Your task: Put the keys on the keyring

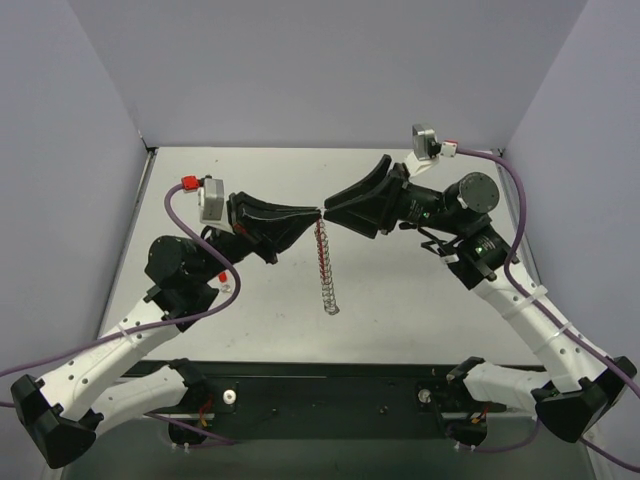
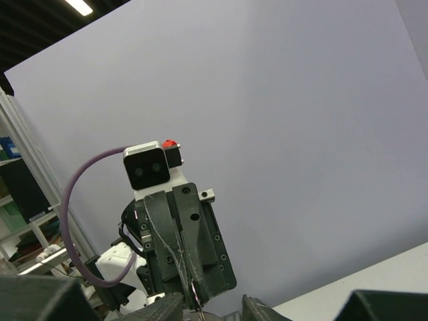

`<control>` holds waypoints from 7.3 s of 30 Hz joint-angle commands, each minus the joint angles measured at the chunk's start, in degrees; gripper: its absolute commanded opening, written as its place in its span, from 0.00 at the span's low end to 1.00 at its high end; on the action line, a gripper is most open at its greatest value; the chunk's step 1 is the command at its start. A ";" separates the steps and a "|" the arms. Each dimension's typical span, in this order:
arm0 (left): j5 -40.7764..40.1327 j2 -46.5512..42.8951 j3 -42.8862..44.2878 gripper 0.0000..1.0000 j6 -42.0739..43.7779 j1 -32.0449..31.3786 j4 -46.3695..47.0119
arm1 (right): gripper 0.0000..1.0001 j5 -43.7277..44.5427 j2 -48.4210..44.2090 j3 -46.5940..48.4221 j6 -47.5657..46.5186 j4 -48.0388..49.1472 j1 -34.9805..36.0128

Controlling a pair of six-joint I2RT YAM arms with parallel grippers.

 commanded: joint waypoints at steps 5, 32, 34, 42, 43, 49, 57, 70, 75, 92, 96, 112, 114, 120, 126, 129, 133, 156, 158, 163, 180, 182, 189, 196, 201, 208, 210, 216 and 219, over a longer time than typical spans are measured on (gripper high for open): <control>0.76 -1.13 0.71 0.00 -1.36 -0.27 3.12 | 0.31 -0.90 -0.72 1.14 -0.32 5.77 0.48; 2.43 -1.22 2.81 0.10 1.63 -0.62 -4.59 | 0.00 -3.01 -0.98 2.90 -5.05 -3.43 0.48; 2.26 -2.09 3.61 0.17 3.20 -0.53 -6.80 | 0.00 -3.01 -1.95 3.52 -8.22 -6.87 0.48; 3.49 -3.24 7.65 0.44 8.31 -0.27 -19.28 | 0.00 -3.53 -4.32 5.36 -13.94 -17.60 -0.05; 3.31 -3.76 8.09 0.47 8.92 -0.18 -20.34 | 0.00 -3.71 -4.33 5.71 -14.72 -18.31 -0.14; 6.81 -2.73 12.48 0.53 11.03 2.98 -28.85 | 0.00 -5.46 -4.07 7.38 -17.45 -24.28 -0.49; 30.34 5.01 25.64 0.54 11.99 9.93 -41.15 | 0.00 -6.79 -1.60 14.76 -27.37 -40.71 -0.58; 43.56 13.81 32.26 0.59 19.56 9.05 -57.52 | 0.00 -8.37 1.65 19.51 -32.57 -50.91 -0.40; 42.69 16.17 34.27 0.59 21.92 6.33 -60.24 | 0.00 -8.63 2.35 20.04 -33.19 -52.15 -0.14; 33.73 19.08 36.57 0.00 24.66 1.41 -63.86 | 0.00 -8.02 1.39 19.25 -33.98 -52.68 0.65; 30.48 17.42 34.20 0.00 22.64 1.32 -58.95 | 0.00 -3.99 -0.36 18.03 -33.63 -50.85 0.65; 18.79 5.90 16.88 0.00 9.89 1.32 -28.70 | 0.62 2.36 -9.69 5.80 -22.03 -29.83 0.48; 17.82 5.29 16.62 0.00 9.72 1.32 -28.08 | 0.62 1.83 -9.77 5.89 -21.76 -29.91 0.48; 14.73 4.76 15.82 0.00 8.57 1.32 -26.32 | 0.59 -0.72 -7.93 4.75 -19.04 -25.62 0.56; 16.93 5.37 15.12 0.00 6.03 1.23 -22.81 | 0.56 -0.81 -7.23 2.47 -16.40 -20.35 0.48; 17.72 5.72 14.86 0.00 4.71 1.32 -21.05 | 0.52 -1.07 -6.44 2.20 -15.87 -19.20 0.57; 19.22 6.69 15.56 0.00 4.44 1.32 -21.22 | 0.50 -0.81 -6.70 1.85 -14.99 -17.35 0.48; 21.16 7.83 15.65 0.00 4.27 1.23 -22.19 | 0.00 -3.36 -5.29 2.90 -11.92 -13.92 0.57; 21.15 7.75 15.74 0.00 4.36 1.23 -22.19 | 0.00 -3.89 -5.20 2.90 -11.65 -13.83 0.57; 20.89 7.13 15.12 0.00 3.83 1.40 -20.88 | 0.00 -4.33 -5.55 2.82 -11.91 -14.09 0.57; 17.99 0.45 8.27 0.53 -2.40 9.04 -14.99 | 0.00 -4.41 -6.35 2.90 -13.24 -14.71 0.39; 17.99 0.01 7.57 0.53 -3.55 10.10 -13.32 | 0.00 -4.59 -6.35 2.90 -13.24 -14.71 0.39; 22.37 2.90 8.09 0.53 -6.27 10.90 -10.51 | 0.00 -5.20 -5.56 3.26 -13.06 -14.62 0.39; 29.75 7.92 10.72 0.53 -8.47 10.72 -8.14 | 0.00 -6.08 -4.59 3.43 -12.36 -13.83 0.48; 32.13 8.89 10.73 0.53 -9.88 9.93 -4.36 | 0.00 -6.08 -4.15 3.43 -12.36 -13.83 0.39; 31.79 7.04 9.06 0.55 -9.79 9.93 -2.50 | 0.00 -5.91 -4.06 3.52 -12.53 -13.83 0.39; 31.87 6.78 8.97 0.56 -9.79 9.93 -2.42 | 0.00 -5.82 -4.15 3.43 -12.45 -13.83 0.39; 31.52 5.90 8.18 0.56 -9.97 10.11 -1.37 | 0.00 -5.47 -4.41 3.26 -12.62 -13.83 0.39; 32.39 6.33 8.44 0.56 -10.58 10.11 -0.84 | 0.00 -5.03 -4.68 2.99 -12.71 -13.57 0.39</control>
